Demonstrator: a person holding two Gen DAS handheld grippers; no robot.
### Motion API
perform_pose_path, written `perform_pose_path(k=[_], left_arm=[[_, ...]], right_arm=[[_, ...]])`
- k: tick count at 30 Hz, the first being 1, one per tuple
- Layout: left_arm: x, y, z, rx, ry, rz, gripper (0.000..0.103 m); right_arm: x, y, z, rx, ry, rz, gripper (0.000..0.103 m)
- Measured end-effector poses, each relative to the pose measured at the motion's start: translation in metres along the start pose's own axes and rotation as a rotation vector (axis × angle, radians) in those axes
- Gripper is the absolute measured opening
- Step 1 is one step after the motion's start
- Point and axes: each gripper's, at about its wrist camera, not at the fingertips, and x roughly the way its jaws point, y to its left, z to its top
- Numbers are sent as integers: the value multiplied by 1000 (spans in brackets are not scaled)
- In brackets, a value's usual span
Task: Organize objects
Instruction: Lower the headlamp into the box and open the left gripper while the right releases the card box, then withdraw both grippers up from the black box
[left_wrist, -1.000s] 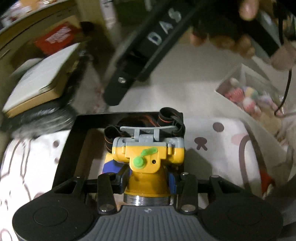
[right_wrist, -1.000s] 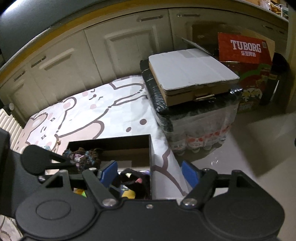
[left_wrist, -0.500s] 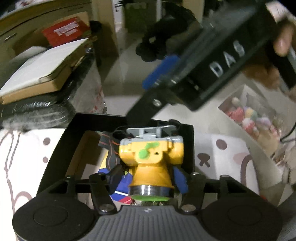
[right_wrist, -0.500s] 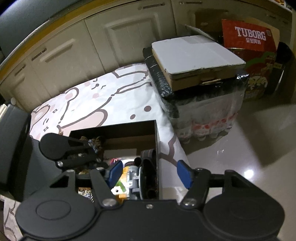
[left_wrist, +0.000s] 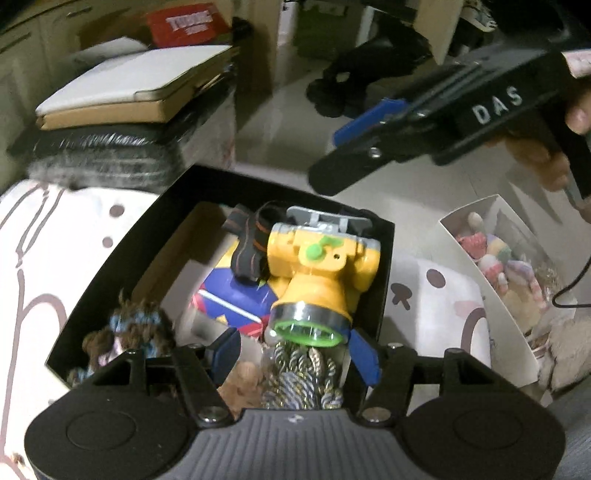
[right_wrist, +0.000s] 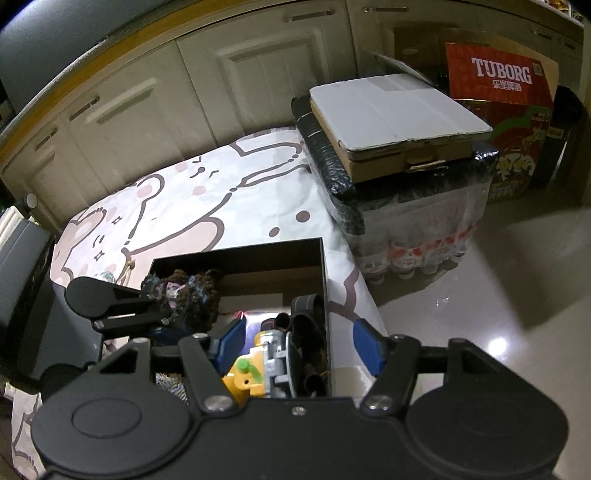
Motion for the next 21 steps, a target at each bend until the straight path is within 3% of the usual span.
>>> perform_pose_path(k=[5,9,18,21], left_arm=[[-9,2,-3,-60,26,60,67],[-29,1,-3,-135,-14,75,73],[-78,-16,1,-203,-80,157,76],[-94,-23,2,-227,-106,199,81]], right_arm=[[-5,4,-1,9,-4,-3,66],[-12,8,0,20,-25,7,67],[-42,31,7,-9,-95,12,71],[-56,38,9,-14,-121,12,73]])
